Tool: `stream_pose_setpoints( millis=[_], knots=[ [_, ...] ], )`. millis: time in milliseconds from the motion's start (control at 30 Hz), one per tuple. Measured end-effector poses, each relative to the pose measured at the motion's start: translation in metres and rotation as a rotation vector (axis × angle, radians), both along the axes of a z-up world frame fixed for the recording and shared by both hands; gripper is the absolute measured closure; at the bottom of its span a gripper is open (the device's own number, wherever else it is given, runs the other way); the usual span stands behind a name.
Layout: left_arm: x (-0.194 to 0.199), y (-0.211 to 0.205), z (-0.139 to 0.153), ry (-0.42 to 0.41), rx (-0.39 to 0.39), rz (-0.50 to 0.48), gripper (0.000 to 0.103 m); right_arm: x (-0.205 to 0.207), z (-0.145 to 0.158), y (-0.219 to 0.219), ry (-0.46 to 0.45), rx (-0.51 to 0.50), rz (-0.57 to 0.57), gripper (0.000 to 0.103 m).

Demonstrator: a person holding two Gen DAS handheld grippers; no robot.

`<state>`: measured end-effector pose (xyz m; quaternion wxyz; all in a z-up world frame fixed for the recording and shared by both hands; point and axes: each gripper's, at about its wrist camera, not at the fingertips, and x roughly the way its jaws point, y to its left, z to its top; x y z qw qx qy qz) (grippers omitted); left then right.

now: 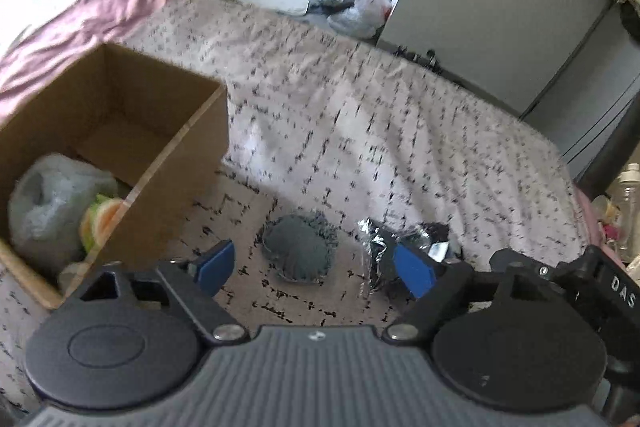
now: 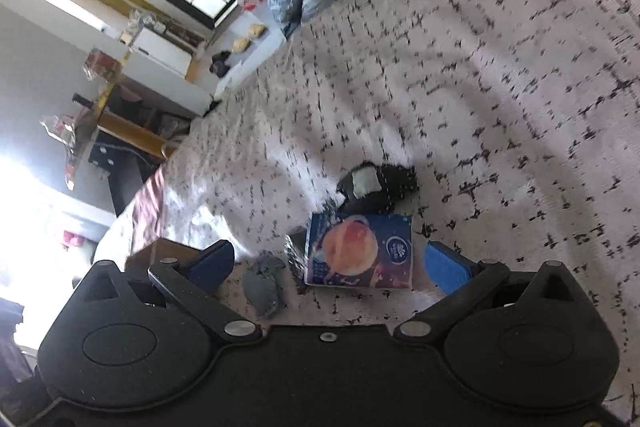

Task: Organize soft objects
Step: 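Grasp the grey denim plush with the left gripper while the right gripper grasps the blue carton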

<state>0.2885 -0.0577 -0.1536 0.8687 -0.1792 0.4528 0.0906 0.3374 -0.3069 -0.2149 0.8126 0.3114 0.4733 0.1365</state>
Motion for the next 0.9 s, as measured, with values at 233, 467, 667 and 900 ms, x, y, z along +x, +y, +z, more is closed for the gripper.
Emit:
stream_pose_setpoints(
  millis=[233,467,667,900],
  knots=[
    [0.022,-0.006,-0.03,0.04,0.019,0.01,0.024,0.015,-0.015,0.007,0.02,-0.022,0.014,0.0],
    [0.031,-0.001,-0.044,0.006,0.059,0.088,0.024,0.025,-0.029,0.014,0.043,-0.054,0.037,0.0],
    [0.04,-0.004,-0.061,0.055,0.073,0.116,0.024,0.03,-0.037,0.018,0.056,-0.072,0.056,0.01],
    [0.031,-0.006,-0.074,0.05,0.054,0.129,0.055,0.027,-0.036,0.02,0.039,-0.113,0.082,0.03]
  ],
)
